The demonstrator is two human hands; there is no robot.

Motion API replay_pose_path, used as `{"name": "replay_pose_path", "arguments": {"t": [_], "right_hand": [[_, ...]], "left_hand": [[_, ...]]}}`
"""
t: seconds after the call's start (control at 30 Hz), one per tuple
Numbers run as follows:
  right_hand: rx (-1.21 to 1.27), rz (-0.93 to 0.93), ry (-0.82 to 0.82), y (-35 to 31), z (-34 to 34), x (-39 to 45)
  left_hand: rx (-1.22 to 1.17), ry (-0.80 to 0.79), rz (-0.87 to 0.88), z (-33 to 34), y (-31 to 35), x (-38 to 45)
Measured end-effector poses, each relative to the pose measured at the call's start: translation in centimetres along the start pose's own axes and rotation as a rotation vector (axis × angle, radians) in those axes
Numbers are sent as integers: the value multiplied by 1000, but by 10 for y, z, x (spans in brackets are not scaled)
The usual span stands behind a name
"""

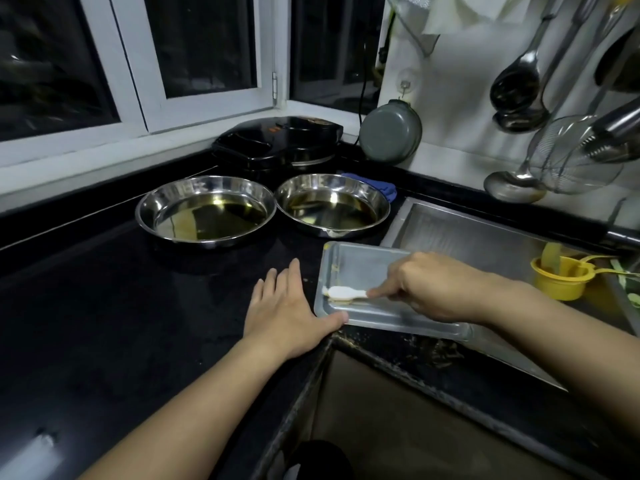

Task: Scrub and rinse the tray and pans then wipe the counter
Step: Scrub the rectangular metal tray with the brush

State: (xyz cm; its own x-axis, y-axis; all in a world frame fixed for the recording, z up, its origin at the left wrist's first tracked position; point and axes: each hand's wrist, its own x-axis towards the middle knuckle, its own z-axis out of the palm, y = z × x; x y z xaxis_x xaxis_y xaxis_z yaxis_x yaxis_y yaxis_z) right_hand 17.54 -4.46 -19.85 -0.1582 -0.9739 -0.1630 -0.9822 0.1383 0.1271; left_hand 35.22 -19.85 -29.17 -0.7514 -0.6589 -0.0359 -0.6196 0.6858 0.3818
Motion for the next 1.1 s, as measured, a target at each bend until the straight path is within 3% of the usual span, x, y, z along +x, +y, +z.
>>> {"name": "replay_pose_path", "arguments": {"t": [0.1, 0.27, 0.47, 0.57, 0.8, 0.97, 1.1], "right_hand": [[-10, 11, 27, 10, -1, 15], [55, 194, 104, 23, 9, 45], [170, 134, -44, -6, -2, 2], [185, 212, -6, -4, -2, 20], [145, 406, 109, 18, -1, 83], [65, 405, 38, 13, -14, 71], [23, 401, -26, -12, -23, 82]], "left_hand": [[37, -12, -8, 2, 0, 2], [122, -116, 6, -1, 1, 5], [164, -165, 47, -2, -2, 9], [154, -170, 56, -1, -3, 10], [156, -100, 117, 1, -6, 11], [93, -46, 274, 4, -6, 7], [76, 3, 292, 5, -4, 7]]}}
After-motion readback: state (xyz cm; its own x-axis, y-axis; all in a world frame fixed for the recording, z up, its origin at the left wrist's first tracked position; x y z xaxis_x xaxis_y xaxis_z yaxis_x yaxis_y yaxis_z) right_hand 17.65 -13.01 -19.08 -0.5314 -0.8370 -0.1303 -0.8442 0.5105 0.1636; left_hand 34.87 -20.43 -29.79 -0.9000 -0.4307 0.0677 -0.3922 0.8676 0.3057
